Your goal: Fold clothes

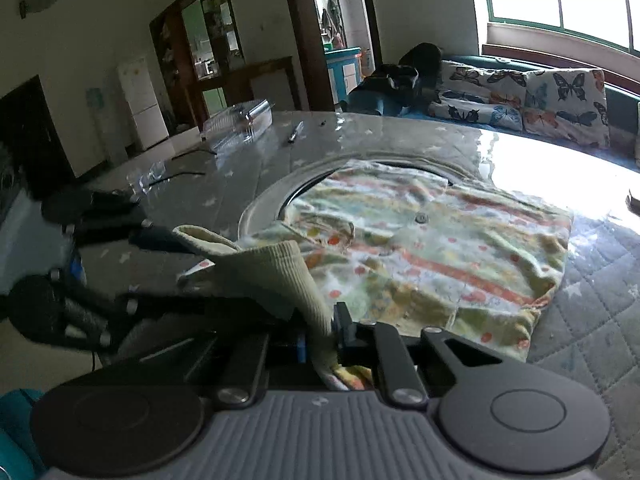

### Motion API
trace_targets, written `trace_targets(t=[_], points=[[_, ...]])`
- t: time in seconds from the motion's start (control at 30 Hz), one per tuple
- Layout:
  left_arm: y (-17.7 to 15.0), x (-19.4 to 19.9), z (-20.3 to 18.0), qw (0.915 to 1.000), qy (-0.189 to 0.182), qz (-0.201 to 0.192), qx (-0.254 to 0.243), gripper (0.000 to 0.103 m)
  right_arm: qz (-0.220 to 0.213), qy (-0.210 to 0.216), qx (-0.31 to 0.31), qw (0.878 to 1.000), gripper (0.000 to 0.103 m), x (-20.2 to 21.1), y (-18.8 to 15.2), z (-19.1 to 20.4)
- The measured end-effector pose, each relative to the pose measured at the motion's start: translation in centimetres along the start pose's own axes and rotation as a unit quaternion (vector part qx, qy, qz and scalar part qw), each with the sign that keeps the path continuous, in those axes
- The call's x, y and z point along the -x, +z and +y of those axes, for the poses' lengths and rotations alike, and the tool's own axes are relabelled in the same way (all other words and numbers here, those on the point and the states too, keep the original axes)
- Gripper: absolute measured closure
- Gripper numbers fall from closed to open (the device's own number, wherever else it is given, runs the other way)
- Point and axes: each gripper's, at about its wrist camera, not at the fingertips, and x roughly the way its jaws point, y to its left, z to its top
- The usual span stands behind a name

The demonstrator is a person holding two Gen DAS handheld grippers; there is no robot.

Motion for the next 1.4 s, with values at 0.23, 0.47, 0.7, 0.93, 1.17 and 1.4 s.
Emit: trace_targets(t=[0.23, 0.47, 0.7, 0.93, 1.17, 1.4], points=[[-1.7, -1.1, -0.6, 0.9985, 0.041, 0.025, -0.029, 0.054, -0.004, -0.007, -0.010, 1.000, 0.091, 0.0, 0.6, 0.1], [-2.4, -1.5, 0.2, 0.9965, 0.058, 0.032, -0.050, 0.095, -0.014, -0.016, 0.005, 1.000, 0.092, 0.6, 0.2, 0.8], [-1.3, 3.3, -0.2, 0.9979, 0.044, 0.003, -0.047, 0.098, -0.020, -0.002, 0.038, 0.999, 0.094, 3.4, -0.4, 2.8], [0.0, 9.2, -1.9, 0.9990, 0.012, -0.011, -0.041, 0.098, -0.010, 0.030, 0.072, 0.997, 0.094, 8.3, -1.1, 6.1], [1.4, 6.9, 1.0, 0.9996, 0.021, -0.018, 0.003, 0.098, -0.010, 0.023, 0.069, 0.997, 0.095, 6.8, 1.5, 4.8], [4.0, 1.0, 5.9, 0.9980, 0.030, 0.004, 0.055, 0.098, 0.004, 0.002, 0.065, 0.998, 0.095, 2.3, 6.7, 0.7]])
